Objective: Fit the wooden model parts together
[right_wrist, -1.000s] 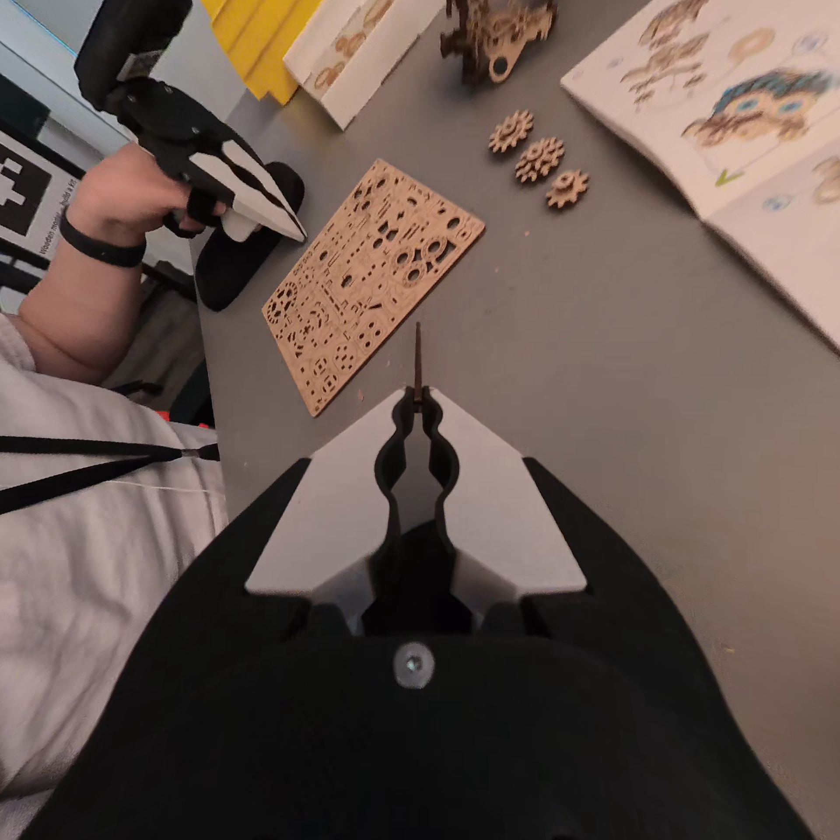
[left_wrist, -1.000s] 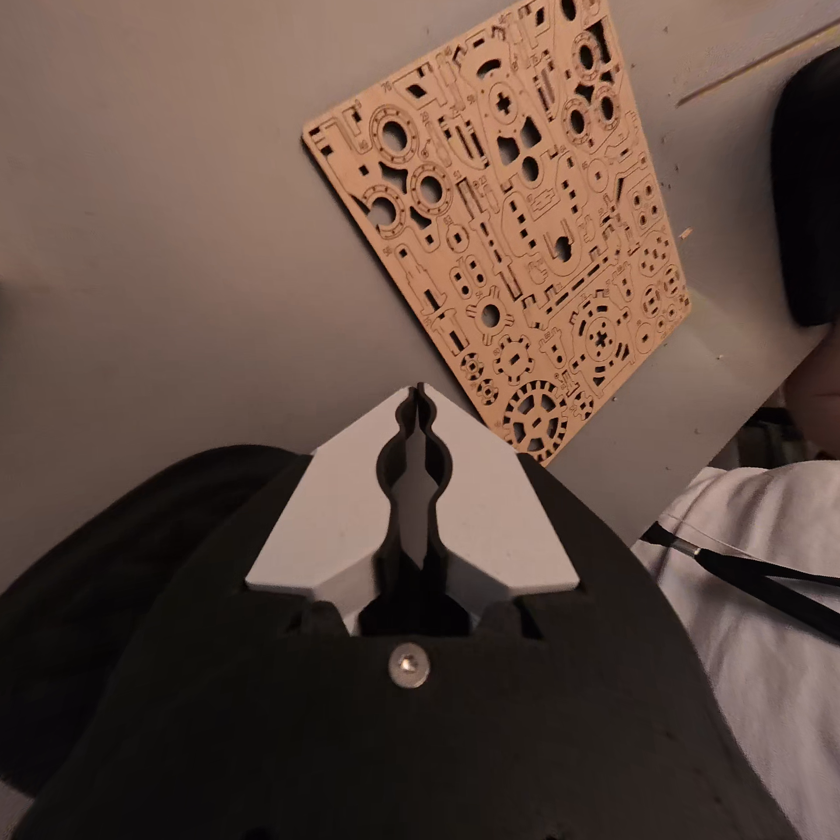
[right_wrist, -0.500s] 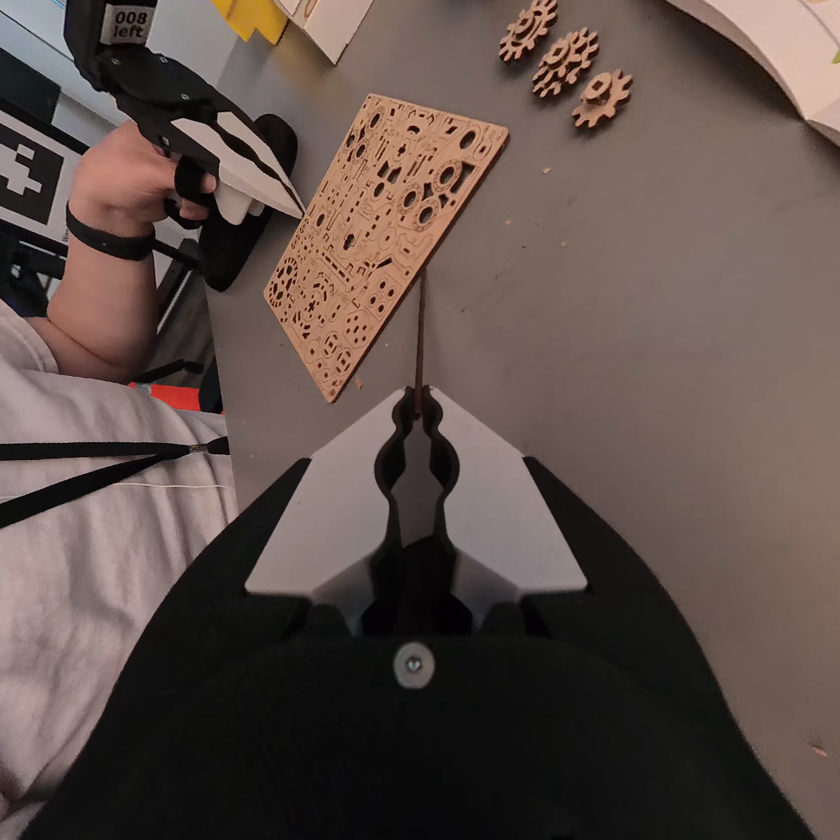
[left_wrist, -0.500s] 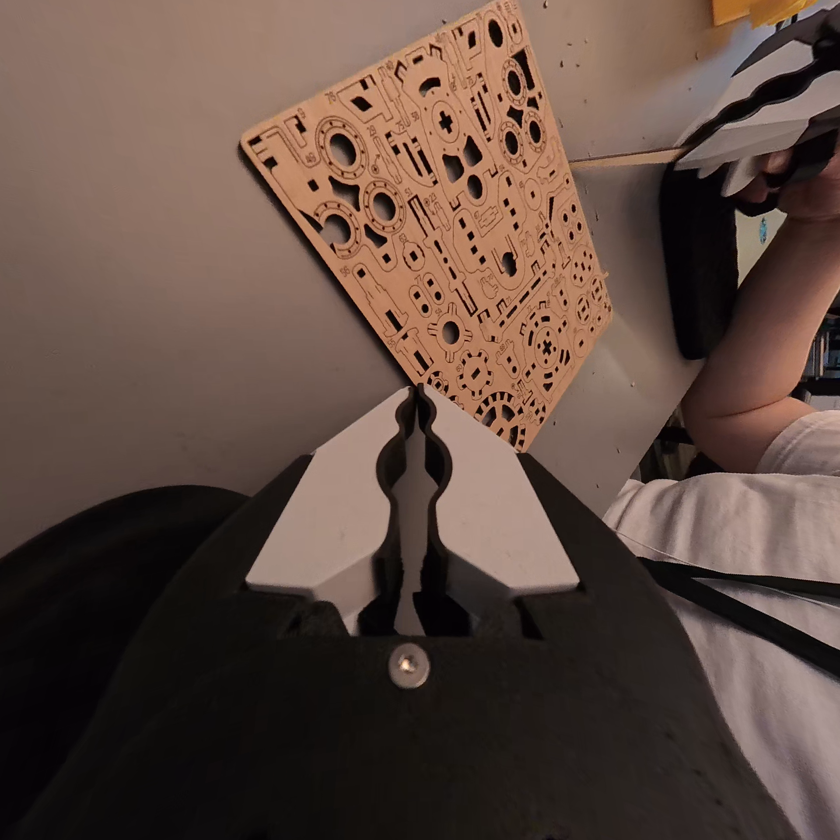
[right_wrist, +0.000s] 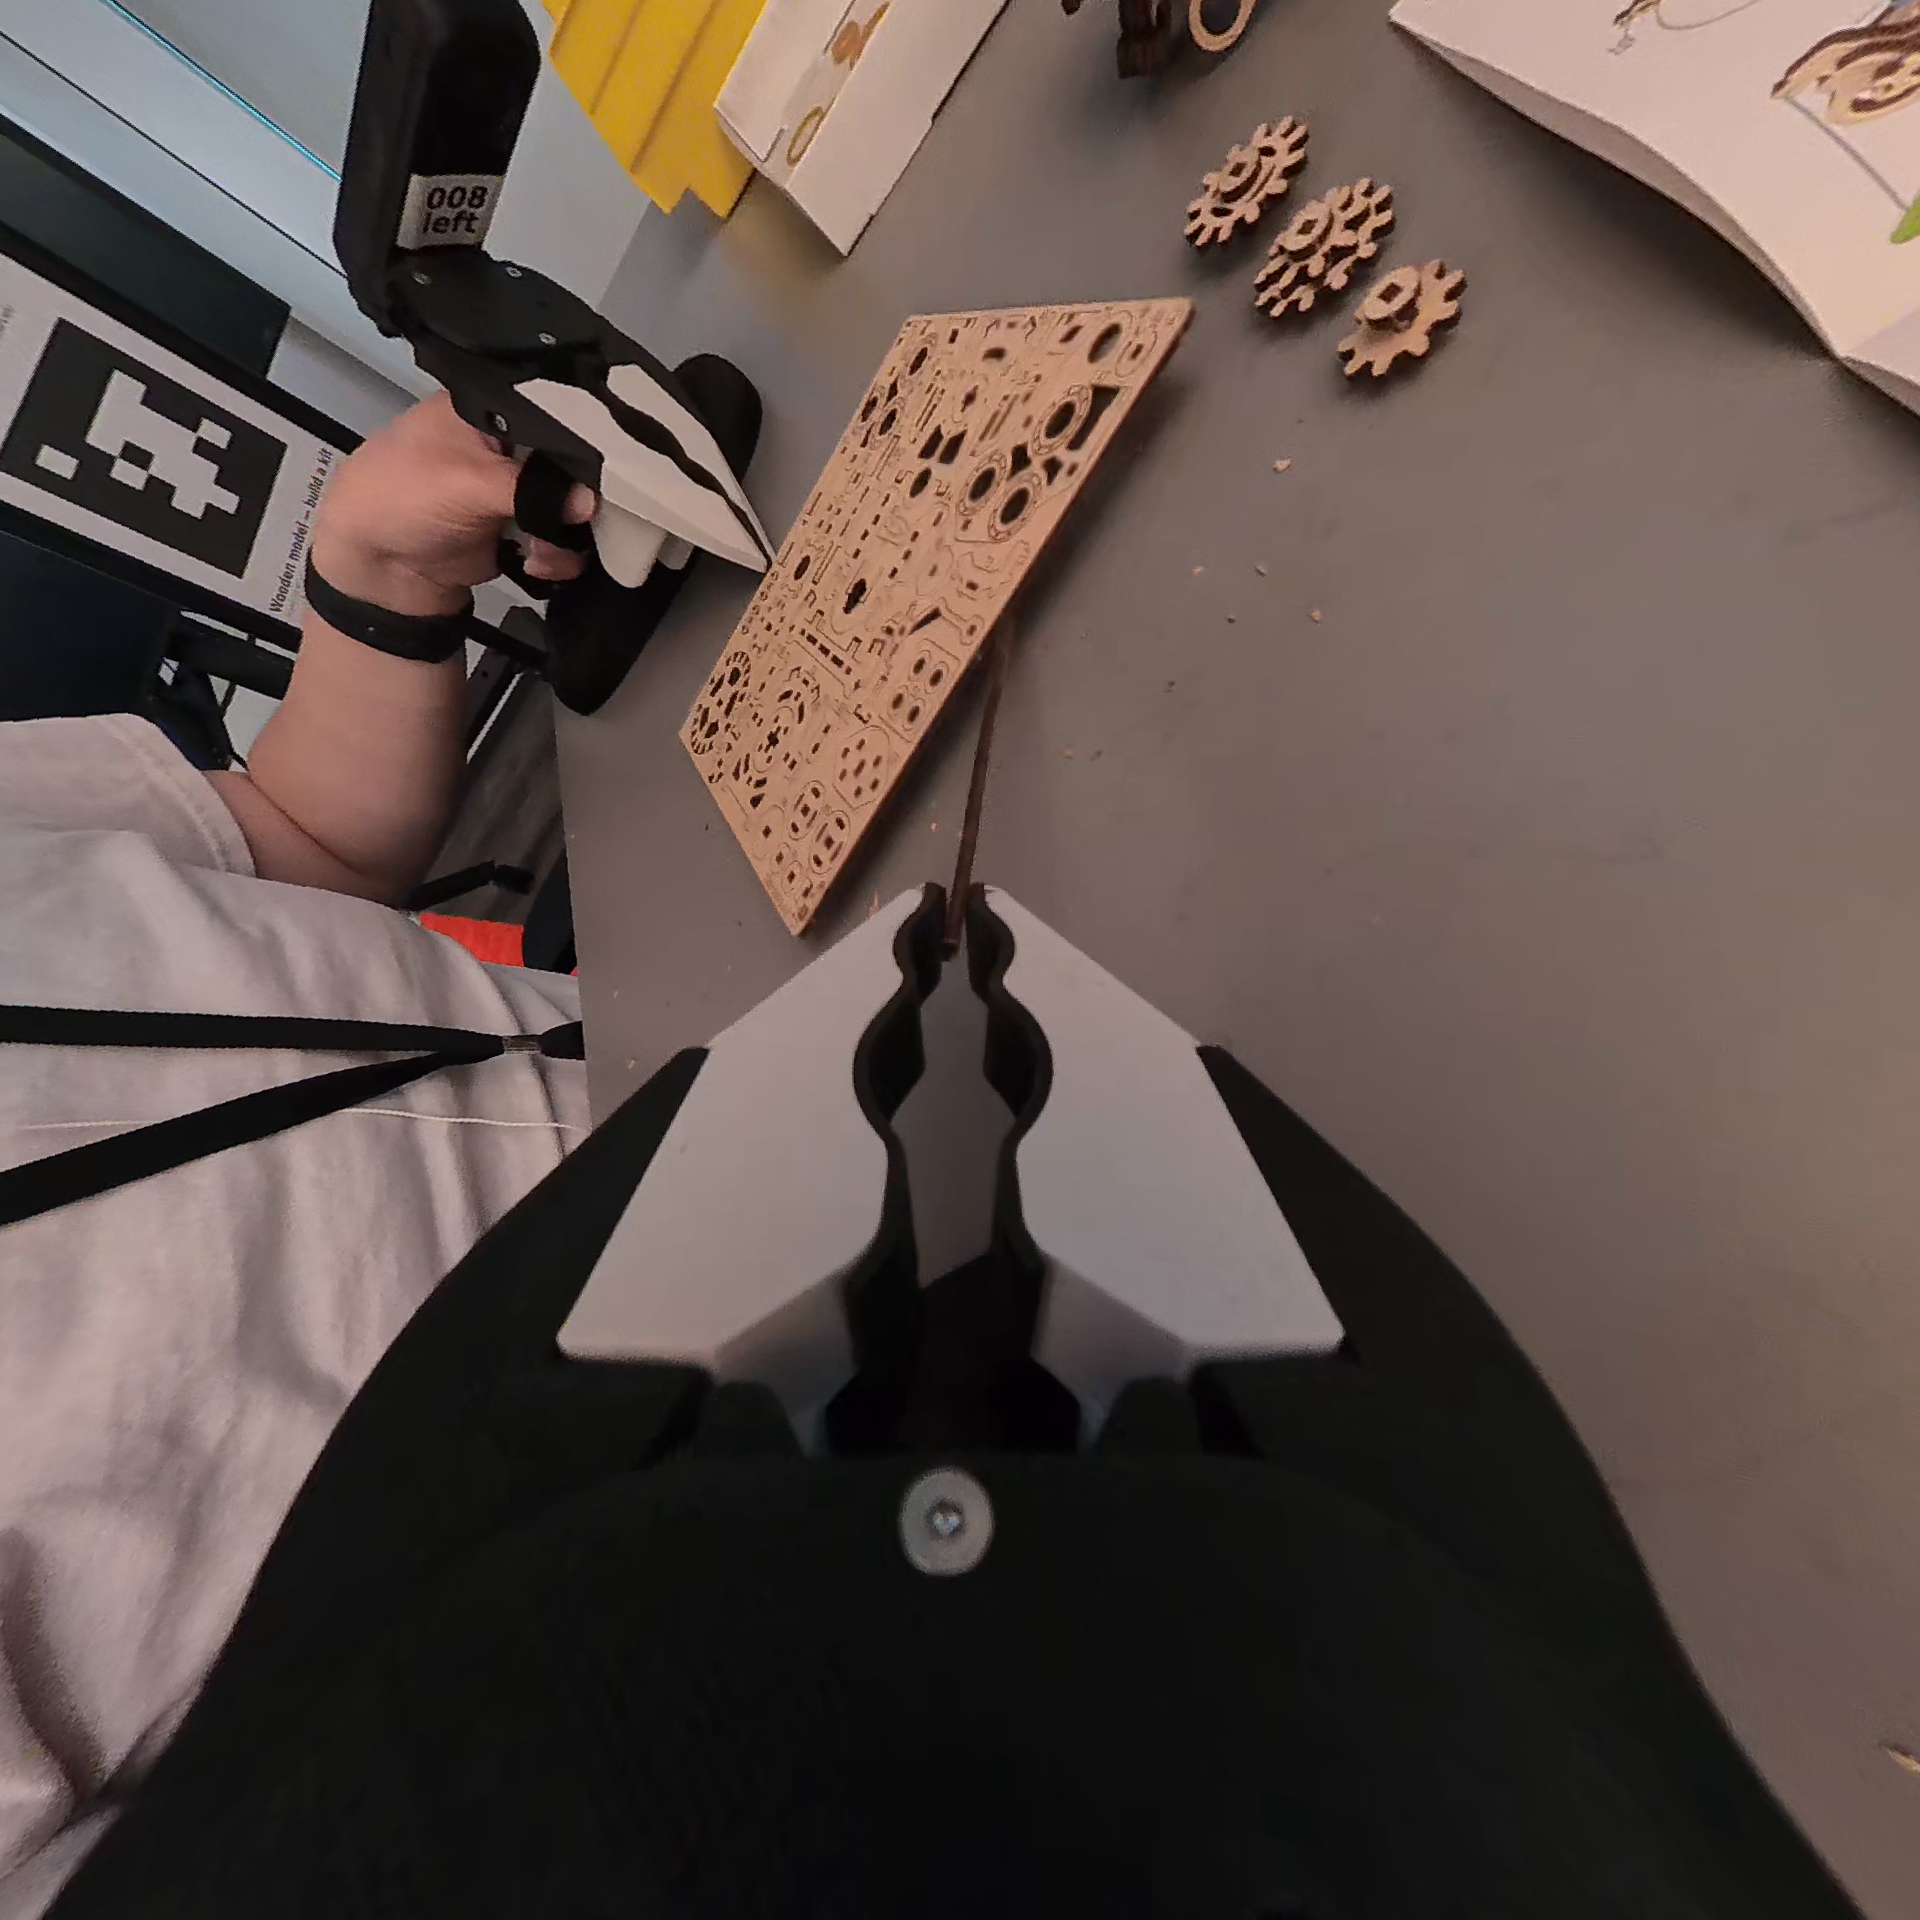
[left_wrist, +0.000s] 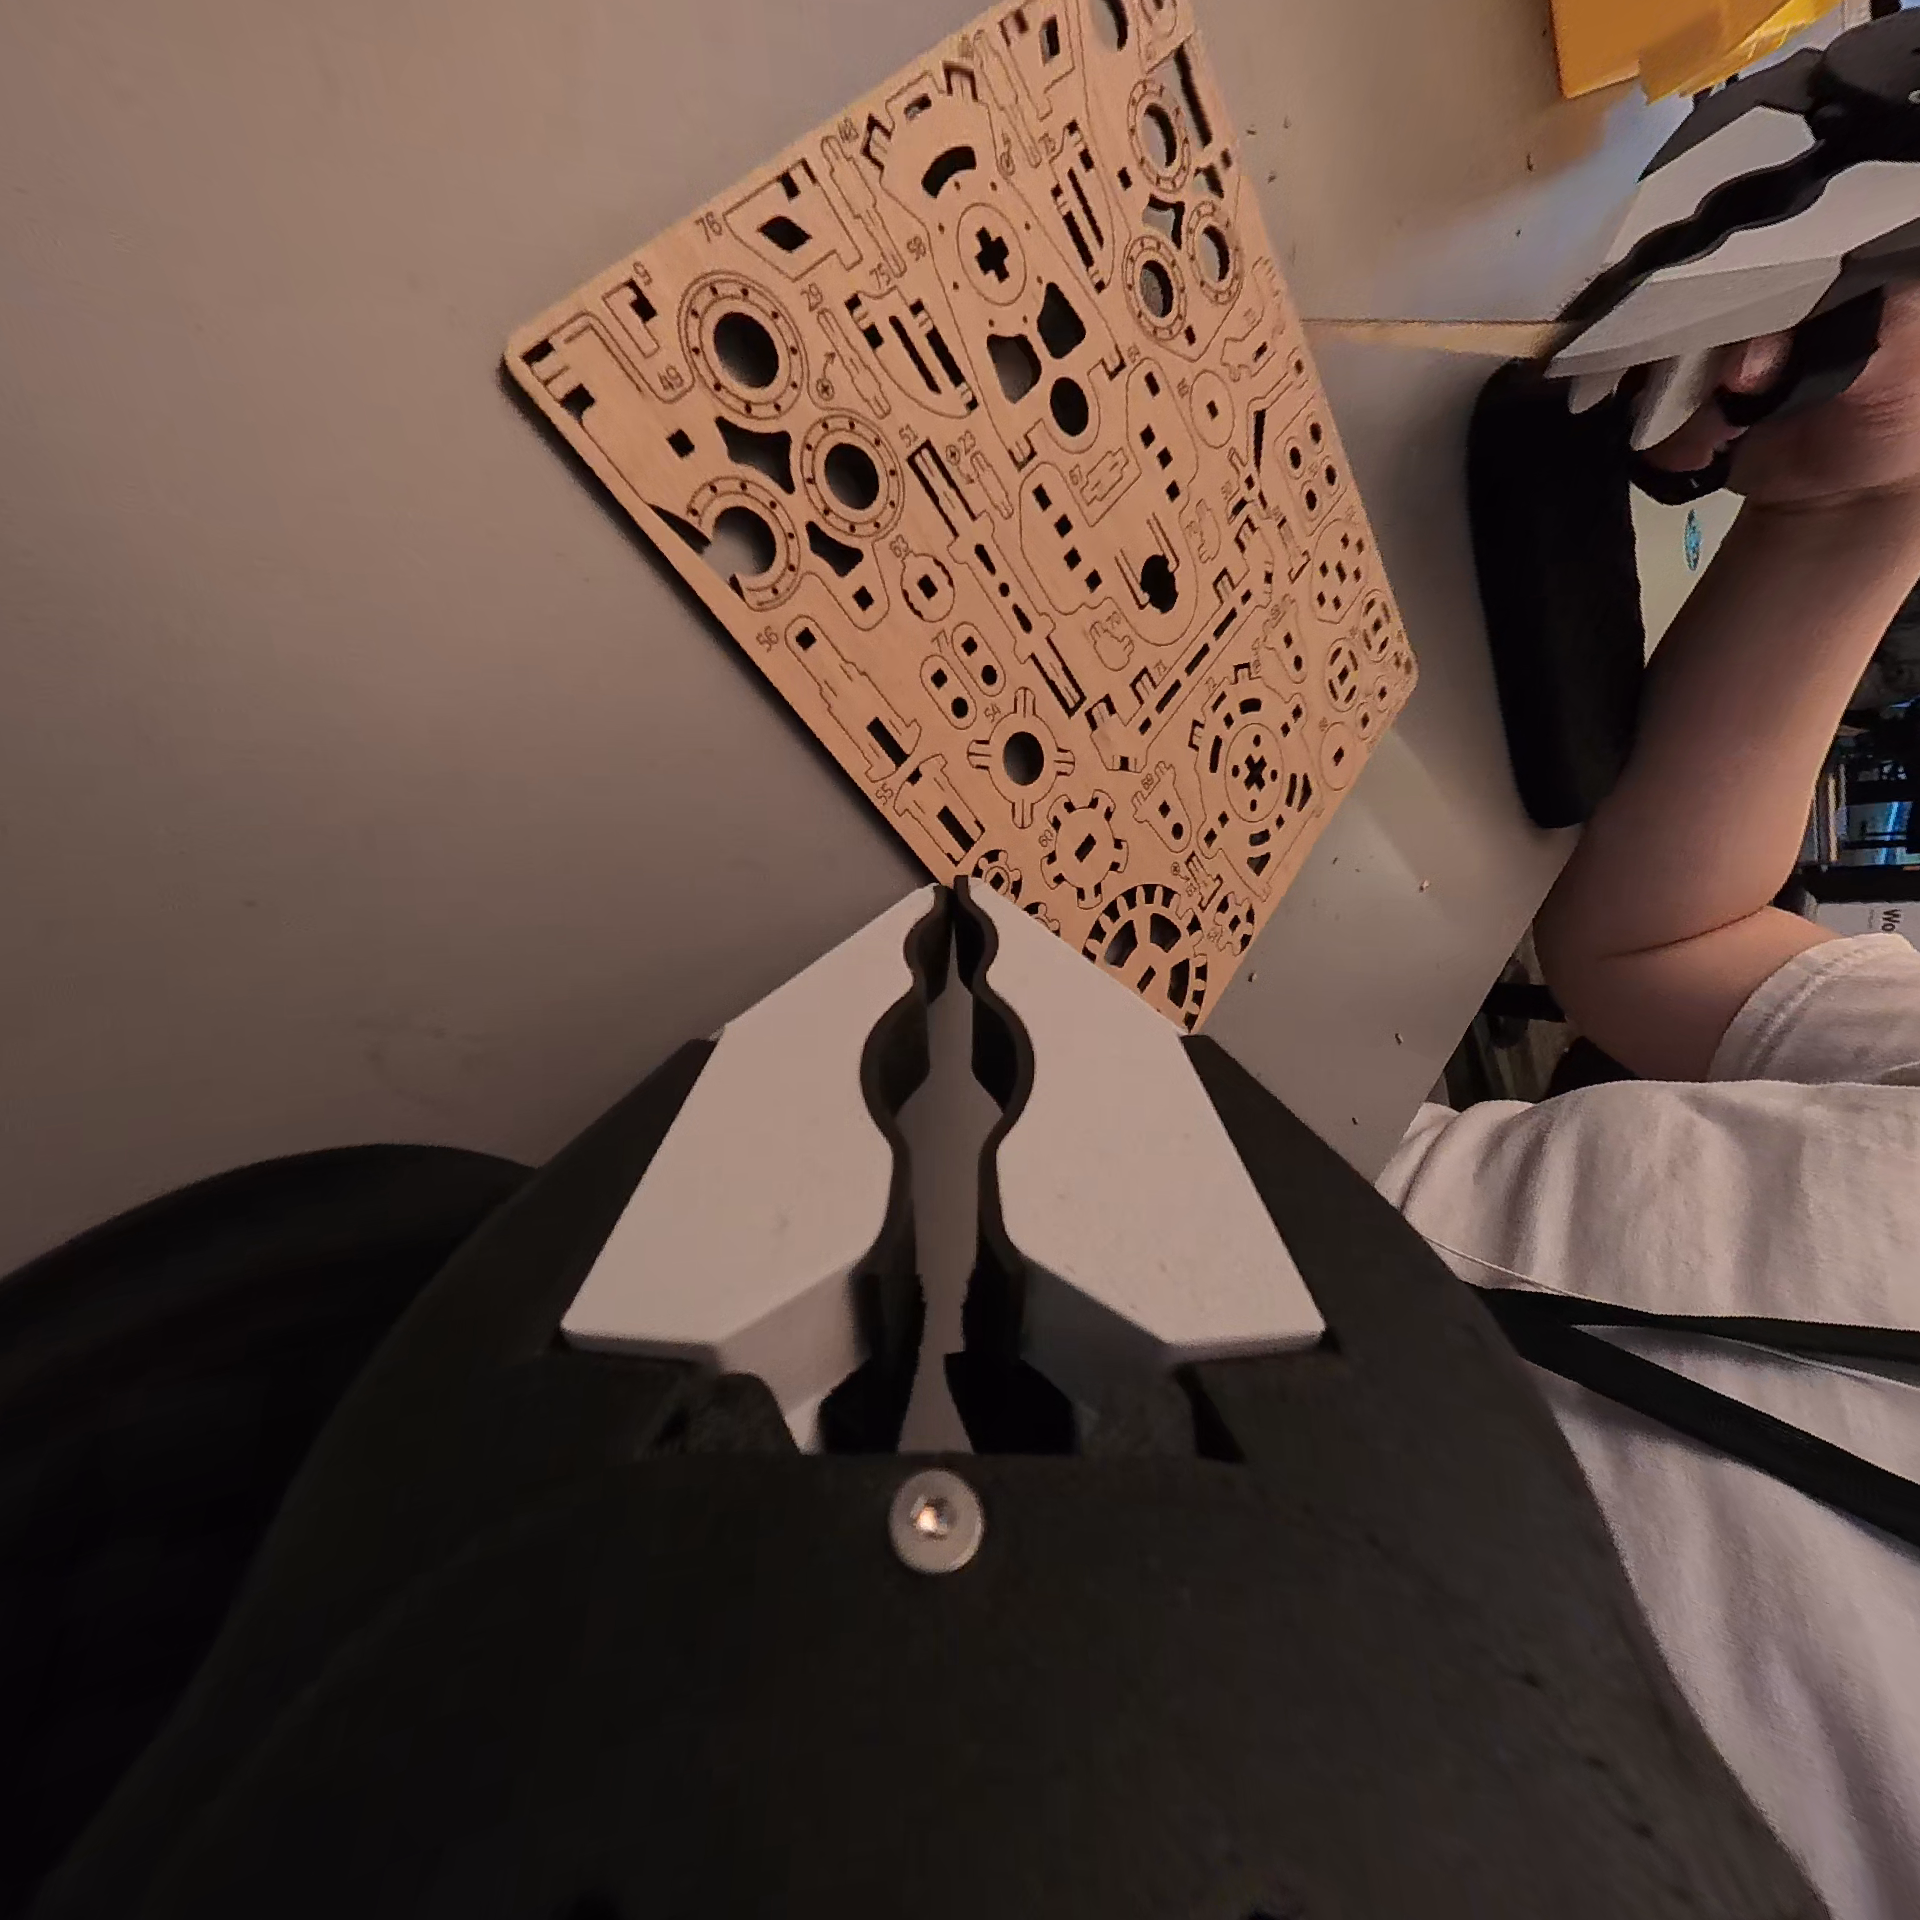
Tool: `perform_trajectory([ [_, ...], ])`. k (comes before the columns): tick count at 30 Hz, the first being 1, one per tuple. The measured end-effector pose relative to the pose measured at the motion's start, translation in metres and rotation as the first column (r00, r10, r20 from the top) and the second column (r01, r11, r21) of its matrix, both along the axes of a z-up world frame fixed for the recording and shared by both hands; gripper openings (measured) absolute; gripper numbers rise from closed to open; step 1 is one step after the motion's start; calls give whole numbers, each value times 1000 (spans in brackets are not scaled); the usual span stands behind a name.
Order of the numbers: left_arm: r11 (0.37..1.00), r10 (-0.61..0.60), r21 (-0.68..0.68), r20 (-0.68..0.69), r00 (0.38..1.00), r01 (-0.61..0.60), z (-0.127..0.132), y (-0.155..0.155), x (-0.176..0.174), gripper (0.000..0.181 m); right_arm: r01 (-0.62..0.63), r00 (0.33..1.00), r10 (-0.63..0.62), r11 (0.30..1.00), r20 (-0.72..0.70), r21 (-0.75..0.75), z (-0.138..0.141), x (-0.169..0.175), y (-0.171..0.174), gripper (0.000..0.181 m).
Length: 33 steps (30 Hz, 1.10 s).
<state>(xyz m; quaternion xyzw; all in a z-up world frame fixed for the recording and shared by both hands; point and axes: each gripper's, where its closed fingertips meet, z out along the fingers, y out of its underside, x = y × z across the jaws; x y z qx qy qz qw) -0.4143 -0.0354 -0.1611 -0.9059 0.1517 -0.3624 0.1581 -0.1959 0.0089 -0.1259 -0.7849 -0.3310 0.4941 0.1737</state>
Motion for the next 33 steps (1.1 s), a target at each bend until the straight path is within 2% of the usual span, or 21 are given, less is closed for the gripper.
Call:
perform_trajectory([
  [5,1000,1,-4,8,1000,-1,0,0,0,0,-13,998,13,1000,-62,0,12,-2,-3,3],
  [11,1000,-3,2,19,1000,3,0,0,4,0,-51,975,41,998,-217,-39,35,-9,-10,1],
  [18,1000,-23,8,46,999,22,0,0,15,0,-94,979,80,993,-185,-68,25,-21,-19,1],
  [25,999,-47,-4,75,996,47,1,-2,25,0,-129,989,124,990,-83,-64,5,-32,-28,1],
  [29,999,-44,2,57,997,44,1,-2,22,0,-85,992,84,996,96,11,-14,-10,-16,2],
  [33,997,-36,71,45,998,33,10,4,23,0,-3,984,-15,995,179,97,-17,10,2,2],
])
